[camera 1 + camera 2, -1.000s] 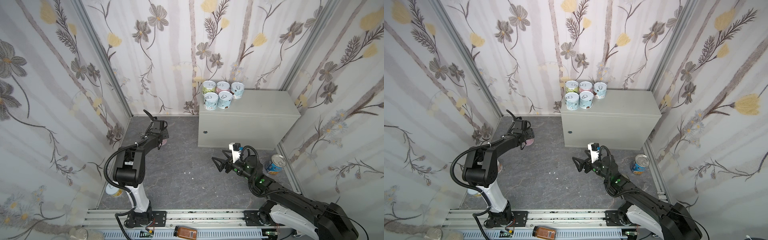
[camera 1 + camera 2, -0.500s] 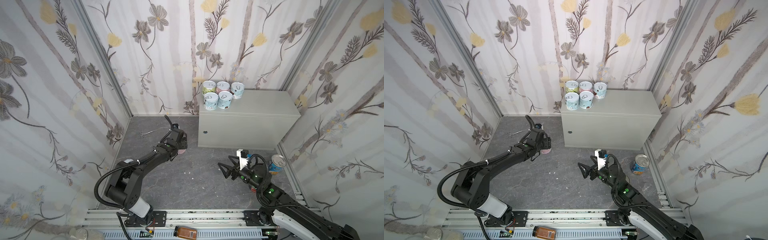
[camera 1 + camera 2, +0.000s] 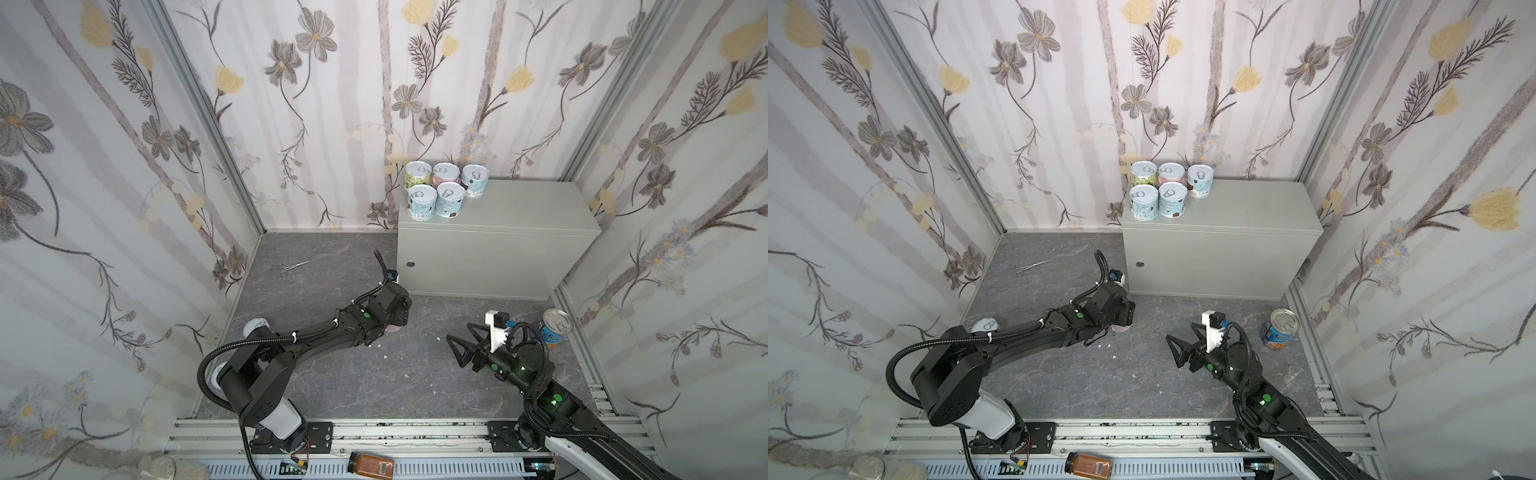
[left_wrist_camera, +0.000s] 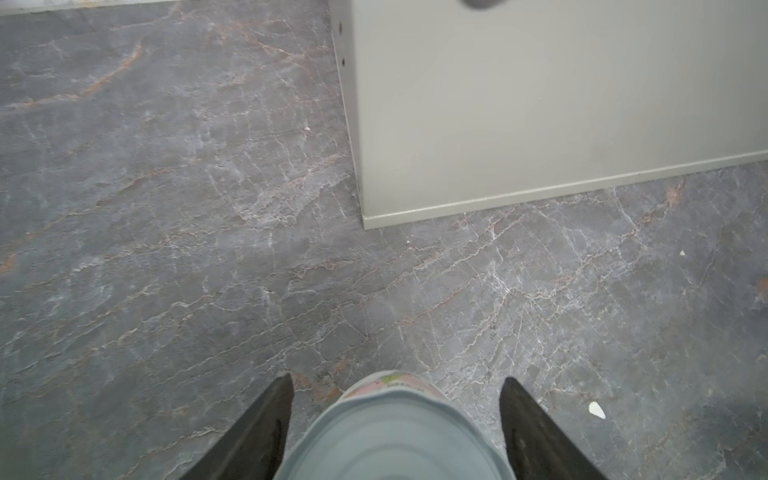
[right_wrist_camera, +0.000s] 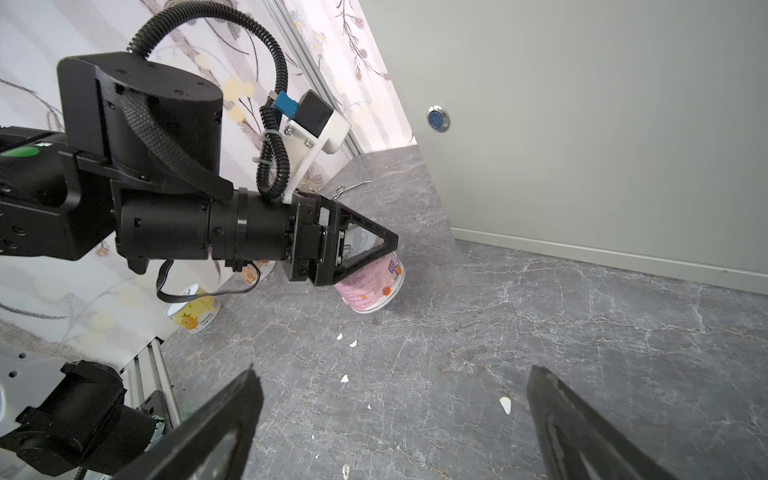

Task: Place and organize the canned foods onto the counter
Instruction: 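Lift the pink can with the left gripper and carry it toward the cabinet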

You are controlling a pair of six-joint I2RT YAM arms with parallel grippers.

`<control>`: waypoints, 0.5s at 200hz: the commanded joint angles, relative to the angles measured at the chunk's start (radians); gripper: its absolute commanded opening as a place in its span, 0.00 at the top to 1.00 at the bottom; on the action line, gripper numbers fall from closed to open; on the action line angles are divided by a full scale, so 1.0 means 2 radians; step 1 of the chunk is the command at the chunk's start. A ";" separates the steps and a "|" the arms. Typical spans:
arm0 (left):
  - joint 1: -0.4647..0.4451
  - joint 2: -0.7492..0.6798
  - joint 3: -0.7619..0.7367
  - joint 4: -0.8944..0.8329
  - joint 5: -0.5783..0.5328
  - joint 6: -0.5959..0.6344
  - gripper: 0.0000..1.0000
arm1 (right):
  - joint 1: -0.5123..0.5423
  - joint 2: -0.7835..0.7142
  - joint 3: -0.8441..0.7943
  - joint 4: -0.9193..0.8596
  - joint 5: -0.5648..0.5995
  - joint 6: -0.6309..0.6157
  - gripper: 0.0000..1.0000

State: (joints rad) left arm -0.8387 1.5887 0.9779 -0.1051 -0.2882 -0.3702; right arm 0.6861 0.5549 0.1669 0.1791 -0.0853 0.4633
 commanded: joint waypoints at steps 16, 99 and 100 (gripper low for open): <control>-0.023 0.037 0.014 0.026 -0.018 -0.011 0.38 | 0.000 -0.020 -0.011 -0.007 0.015 0.022 0.00; -0.034 0.079 0.007 0.062 -0.013 -0.020 0.31 | 0.000 -0.054 -0.026 -0.028 0.033 0.026 0.00; -0.035 0.079 0.007 0.063 -0.013 -0.020 0.31 | 0.000 -0.054 -0.026 -0.028 0.033 0.026 0.00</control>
State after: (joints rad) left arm -0.9024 1.7382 0.9928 -0.0597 -0.2905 -0.3855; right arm 0.6857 0.4446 0.1184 0.1257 -0.0357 0.5076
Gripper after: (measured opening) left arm 0.737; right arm 0.996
